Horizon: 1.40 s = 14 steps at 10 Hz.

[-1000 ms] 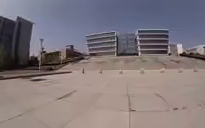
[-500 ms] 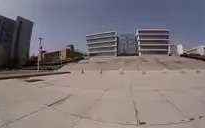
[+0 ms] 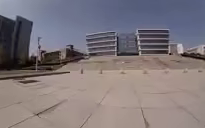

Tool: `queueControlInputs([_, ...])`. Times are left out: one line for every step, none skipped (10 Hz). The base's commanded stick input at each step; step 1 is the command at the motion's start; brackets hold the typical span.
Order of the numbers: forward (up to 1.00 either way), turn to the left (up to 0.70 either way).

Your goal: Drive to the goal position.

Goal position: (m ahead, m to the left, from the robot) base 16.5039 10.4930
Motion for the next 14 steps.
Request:
queueControlInputs([0.70,0.00])
queueControlInputs([0.70,0.00])
queueControlInputs([0.70,0.00])
queueControlInputs([0.70,0.00])
queueControlInputs([0.70,0.00])
queueControlInputs([0.70,0.00])
queueControlInputs([0.70,0.00])
queueControlInputs([0.70,-0.11])
queueControlInputs([0.70,-0.21])
queueControlInputs([0.70,-0.31])
queueControlInputs([0.70,-0.32])
queueControlInputs([0.70,-0.32])
queueControlInputs([0.70,-0.32])
queueControlInputs([0.70,-0.32])
